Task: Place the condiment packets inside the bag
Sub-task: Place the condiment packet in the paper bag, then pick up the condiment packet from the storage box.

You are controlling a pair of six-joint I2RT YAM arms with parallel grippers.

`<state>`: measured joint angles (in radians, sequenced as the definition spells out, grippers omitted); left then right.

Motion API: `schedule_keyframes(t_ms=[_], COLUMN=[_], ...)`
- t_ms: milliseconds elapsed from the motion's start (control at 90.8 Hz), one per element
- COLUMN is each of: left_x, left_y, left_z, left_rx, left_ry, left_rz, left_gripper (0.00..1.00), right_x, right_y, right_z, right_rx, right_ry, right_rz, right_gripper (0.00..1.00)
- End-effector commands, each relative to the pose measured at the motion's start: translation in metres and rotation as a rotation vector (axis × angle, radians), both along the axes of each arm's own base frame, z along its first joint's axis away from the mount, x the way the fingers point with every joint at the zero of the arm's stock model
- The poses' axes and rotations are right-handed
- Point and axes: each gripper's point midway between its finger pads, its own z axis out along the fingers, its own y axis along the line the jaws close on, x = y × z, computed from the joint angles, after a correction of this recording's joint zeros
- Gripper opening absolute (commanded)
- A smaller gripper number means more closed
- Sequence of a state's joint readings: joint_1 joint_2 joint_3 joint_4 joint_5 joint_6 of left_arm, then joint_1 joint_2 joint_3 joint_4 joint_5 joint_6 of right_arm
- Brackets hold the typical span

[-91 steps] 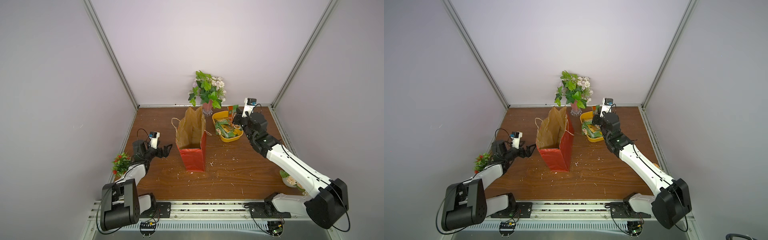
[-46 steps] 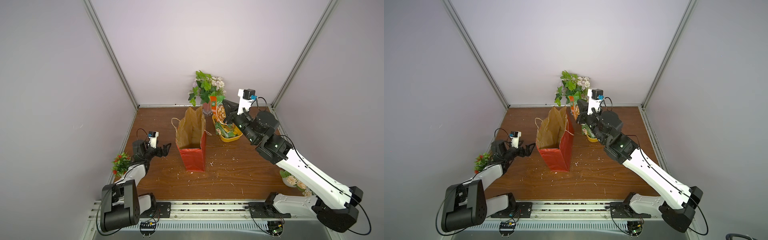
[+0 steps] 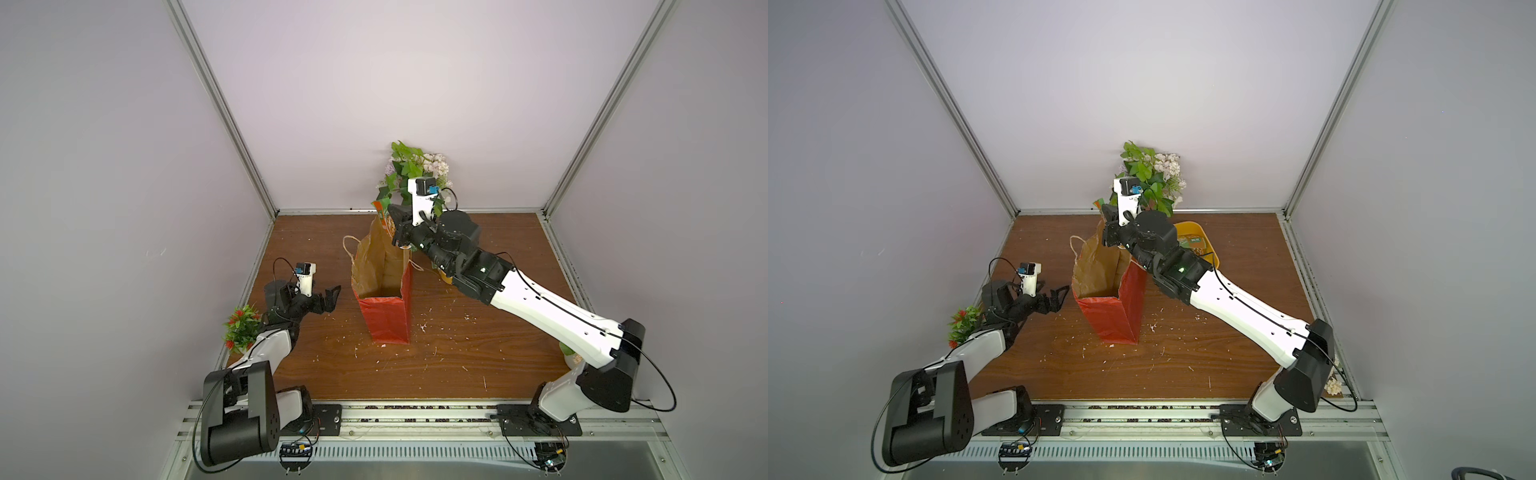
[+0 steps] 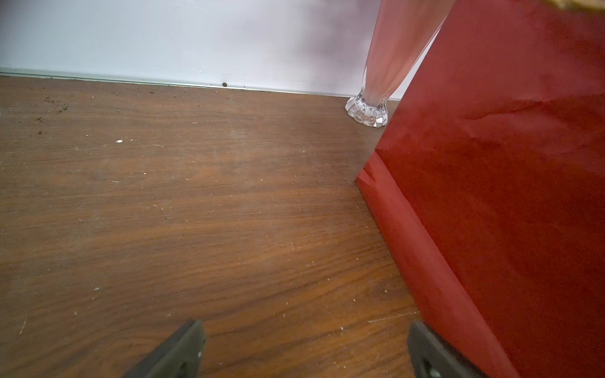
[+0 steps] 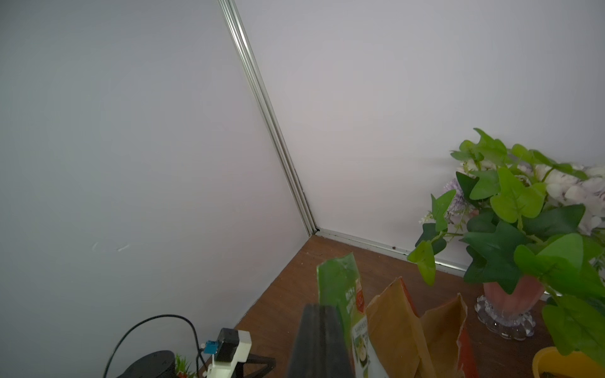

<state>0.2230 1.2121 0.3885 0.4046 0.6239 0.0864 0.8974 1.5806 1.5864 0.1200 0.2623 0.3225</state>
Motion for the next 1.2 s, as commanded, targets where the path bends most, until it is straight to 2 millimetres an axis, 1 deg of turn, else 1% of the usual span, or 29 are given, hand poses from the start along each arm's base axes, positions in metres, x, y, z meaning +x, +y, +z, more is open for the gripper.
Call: schedule_keyframes(t_ms=[0, 242, 330, 517, 638, 649, 704, 737, 782, 826, 870, 958, 1068, 1101, 1112, 1189], left_x=[-0.001, -0.003, -0.006, -0.014, -0.017, -0.017, -0.019, -0.02, -0.022, -0.024, -0.026, -0.03, -0.035, -0.035, -0.035, -0.034], left_y=[0.004, 0.001, -0.004, -0.017, -0.021, -0.021, -0.024, -0.026, -0.029, -0.032, -0.036, -0.046, -0.052, -0.052, -0.052, -0.051], left_z=[0.005, 0.006, 0.006, 0.008, 0.008, 0.008, 0.008, 0.008, 0.008, 0.006, 0.005, 0.003, 0.002, 0.003, 0.003, 0.003], left_rx=[0.012, 0.013, 0.006, -0.019, -0.024, -0.024, -0.028, -0.028, -0.022, -0.013, -0.001, 0.029, 0.052, 0.054, 0.054, 0.055], left_ry=[-0.031, -0.037, -0.036, -0.04, -0.041, -0.041, -0.041, -0.042, -0.044, -0.046, -0.046, -0.049, -0.066, -0.069, -0.07, -0.066], left_rz=[0.007, -0.008, -0.04, -0.116, -0.14, -0.142, -0.158, -0.168, -0.179, -0.192, -0.205, -0.232, -0.253, -0.252, -0.251, -0.246], left_gripper=[1.0, 1.0, 1.0, 1.0, 1.0, 1.0, 1.0, 1.0, 1.0, 1.0, 1.0, 1.0, 1.0, 1.0, 1.0, 1.0], right_x=[-0.006, 0.0, 0.0, 0.001, 0.001, 0.001, 0.002, 0.002, 0.001, 0.0, -0.001, -0.004, -0.007, -0.006, -0.004, 0.002], right_y=[-0.008, -0.007, -0.01, -0.024, -0.028, -0.028, -0.028, -0.028, -0.03, -0.035, -0.043, -0.061, -0.089, -0.097, -0.098, -0.118], right_z=[0.033, 0.009, 0.003, -0.005, -0.003, -0.003, 0.001, 0.003, 0.008, 0.014, 0.018, 0.026, 0.028, 0.026, 0.019, 0.001], right_rx=[0.103, 0.094, 0.093, 0.087, 0.09, 0.089, 0.083, 0.078, 0.077, 0.077, 0.078, 0.08, 0.081, 0.082, 0.071, 0.057], right_ry=[-0.053, -0.027, -0.022, -0.023, -0.033, -0.034, -0.037, -0.037, -0.041, -0.05, -0.059, -0.075, -0.073, -0.066, -0.055, -0.013], right_rz=[-0.009, -0.029, -0.041, -0.091, -0.11, -0.112, -0.116, -0.118, -0.123, -0.136, -0.158, -0.208, -0.271, -0.286, -0.291, -0.325], right_gripper=[0.0, 0.0, 0.0, 0.0, 0.0, 0.01, 0.17, 0.25, 0.34, 0.4, 0.44, 0.47, 0.5, 0.52, 0.53, 0.59])
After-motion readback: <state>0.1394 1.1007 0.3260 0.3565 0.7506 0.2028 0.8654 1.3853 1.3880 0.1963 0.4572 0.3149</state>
